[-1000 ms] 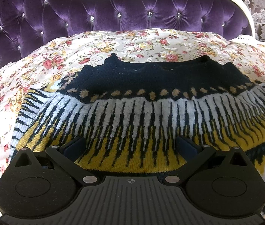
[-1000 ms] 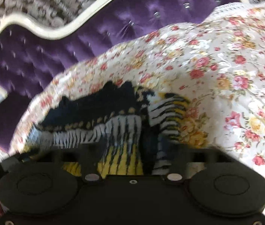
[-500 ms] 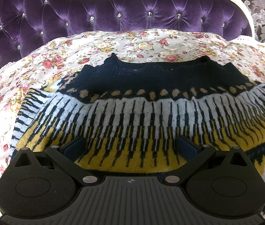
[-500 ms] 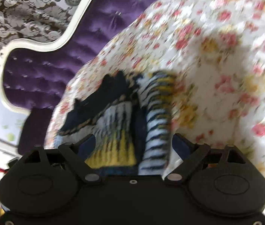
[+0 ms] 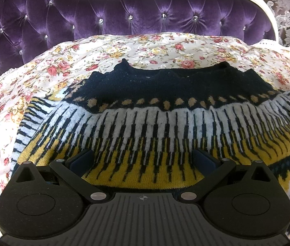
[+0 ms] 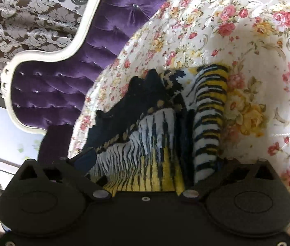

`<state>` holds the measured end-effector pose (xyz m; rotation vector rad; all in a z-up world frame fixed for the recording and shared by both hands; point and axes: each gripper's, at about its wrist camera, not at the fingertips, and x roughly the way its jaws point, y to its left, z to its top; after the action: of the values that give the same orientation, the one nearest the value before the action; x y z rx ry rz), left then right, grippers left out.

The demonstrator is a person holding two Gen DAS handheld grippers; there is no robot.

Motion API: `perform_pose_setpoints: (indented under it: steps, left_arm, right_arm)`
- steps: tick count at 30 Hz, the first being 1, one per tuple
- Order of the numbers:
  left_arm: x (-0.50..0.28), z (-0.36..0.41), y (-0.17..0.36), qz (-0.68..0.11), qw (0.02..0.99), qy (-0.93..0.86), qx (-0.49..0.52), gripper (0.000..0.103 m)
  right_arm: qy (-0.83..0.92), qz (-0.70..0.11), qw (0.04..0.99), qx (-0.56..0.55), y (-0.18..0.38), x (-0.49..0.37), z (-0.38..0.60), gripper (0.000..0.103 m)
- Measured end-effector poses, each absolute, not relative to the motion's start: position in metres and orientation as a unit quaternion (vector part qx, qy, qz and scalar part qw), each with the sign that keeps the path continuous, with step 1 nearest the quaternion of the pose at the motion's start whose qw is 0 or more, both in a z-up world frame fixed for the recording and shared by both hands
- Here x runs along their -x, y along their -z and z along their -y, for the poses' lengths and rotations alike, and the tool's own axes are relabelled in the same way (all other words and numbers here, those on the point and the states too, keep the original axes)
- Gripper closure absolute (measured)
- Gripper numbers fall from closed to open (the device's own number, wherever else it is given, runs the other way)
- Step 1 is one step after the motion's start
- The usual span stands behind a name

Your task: Fold small clothes

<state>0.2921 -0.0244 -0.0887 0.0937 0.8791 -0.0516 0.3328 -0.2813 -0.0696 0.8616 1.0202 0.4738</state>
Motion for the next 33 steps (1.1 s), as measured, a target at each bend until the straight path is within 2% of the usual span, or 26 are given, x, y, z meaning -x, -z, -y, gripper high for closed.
perform_pose_setpoints:
  steps: [3, 5, 7, 10, 13, 18, 20, 21, 22, 26, 29, 30, 31, 33]
  left_arm:
    - [-0.292, 0.025, 0.085, -0.424, 0.904, 0.026, -0.045, 0.000]
    - [-0.295, 0.025, 0.078, -0.435, 0.899, 0.029, -0.045, 0.001]
    - [-0.302, 0.026, 0.068, -0.440, 0.896, 0.033, -0.049, 0.002]
    - [-0.316, 0.032, 0.053, -0.417, 0.906, 0.018, -0.072, 0.003]
    - [-0.334, 0.037, 0.051, -0.414, 0.907, 0.009, -0.070, 0.003]
    - [-0.359, 0.048, 0.077, -0.441, 0.893, -0.001, -0.089, 0.000]
    - [-0.357, 0.043, 0.081, -0.437, 0.897, -0.004, -0.061, 0.000]
    - [-0.357, 0.040, 0.084, -0.437, 0.898, -0.004, -0.046, 0.000]
    - [-0.356, 0.036, 0.085, -0.435, 0.900, -0.001, -0.041, 0.000]
    - [-0.354, 0.034, 0.086, -0.427, 0.903, 0.006, -0.039, 0.000]
    - [-0.353, 0.035, 0.085, -0.425, 0.904, 0.004, -0.040, 0.000]
    - [-0.352, 0.035, 0.085, -0.424, 0.905, 0.005, -0.038, 0.000]
    - [-0.351, 0.034, 0.085, -0.423, 0.906, 0.006, -0.037, 0.000]
    - [-0.351, 0.031, 0.083, -0.426, 0.904, 0.009, -0.030, 0.000]
  right_arm:
    - [-0.218, -0.468, 0.761, -0.392, 0.069, -0.330, 0.281, 0.002]
    - [-0.203, -0.472, 0.772, -0.375, 0.066, -0.327, 0.282, 0.015]
    - [-0.187, -0.475, 0.785, -0.351, 0.062, -0.324, 0.282, 0.038]
    - [-0.178, -0.474, 0.797, -0.330, 0.058, -0.321, 0.281, 0.047]
    - [-0.185, -0.470, 0.799, -0.327, 0.054, -0.320, 0.281, 0.047]
    - [-0.202, -0.465, 0.790, -0.345, 0.053, -0.320, 0.285, 0.043]
    - [-0.210, -0.465, 0.781, -0.360, 0.054, -0.320, 0.285, 0.032]
    - [-0.219, -0.468, 0.774, -0.366, 0.056, -0.321, 0.283, 0.020]
    - [-0.226, -0.470, 0.770, -0.366, 0.056, -0.321, 0.281, 0.014]
    - [-0.220, -0.481, 0.781, -0.331, 0.055, -0.322, 0.264, 0.012]
    - [-0.218, -0.484, 0.785, -0.320, 0.056, -0.323, 0.257, 0.012]
    - [-0.216, -0.482, 0.789, -0.314, 0.054, -0.322, 0.256, 0.017]
    - [-0.213, -0.481, 0.793, -0.307, 0.053, -0.321, 0.256, 0.029]
    - [-0.201, -0.481, 0.803, -0.289, 0.051, -0.320, 0.256, 0.045]
